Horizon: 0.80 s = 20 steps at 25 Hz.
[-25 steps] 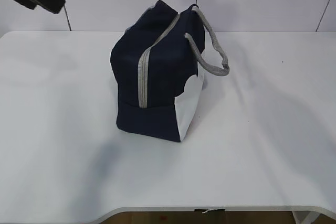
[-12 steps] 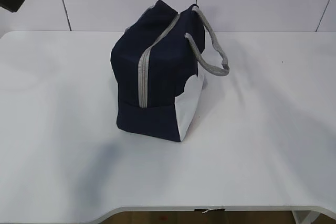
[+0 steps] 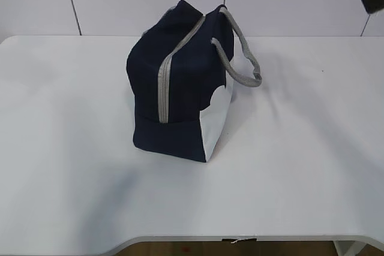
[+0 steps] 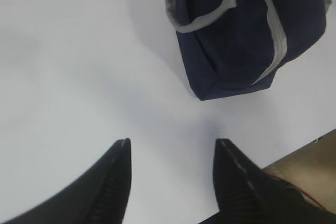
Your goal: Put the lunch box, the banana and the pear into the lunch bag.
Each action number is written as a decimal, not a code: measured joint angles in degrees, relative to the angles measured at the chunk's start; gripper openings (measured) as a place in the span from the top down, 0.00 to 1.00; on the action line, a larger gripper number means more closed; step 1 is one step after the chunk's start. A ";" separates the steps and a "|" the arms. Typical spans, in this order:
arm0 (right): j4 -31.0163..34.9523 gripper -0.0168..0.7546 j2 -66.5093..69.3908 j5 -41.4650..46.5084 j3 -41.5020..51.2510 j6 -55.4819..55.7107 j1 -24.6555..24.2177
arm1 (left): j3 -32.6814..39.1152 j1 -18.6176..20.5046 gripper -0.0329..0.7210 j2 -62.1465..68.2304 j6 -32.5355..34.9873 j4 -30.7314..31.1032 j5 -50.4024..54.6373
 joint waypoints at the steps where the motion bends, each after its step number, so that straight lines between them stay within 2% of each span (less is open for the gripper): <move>1: 0.02 0.25 -1.41 0.00 1.62 0.11 0.00 | 0.25 0.00 0.45 -1.24 0.00 0.00 0.10; 6: -1.27 0.27 -8.03 0.00 8.92 1.96 0.00 | 6.43 0.00 0.45 -8.18 0.00 0.00 0.09; 15: -2.33 0.27 -22.50 0.00 19.68 3.14 0.00 | 27.81 0.00 0.45 -26.58 0.00 0.00 0.22; 20: -3.84 0.27 -32.44 0.12 25.15 3.23 0.00 | 36.97 0.00 0.45 -37.93 0.00 1.14 -0.40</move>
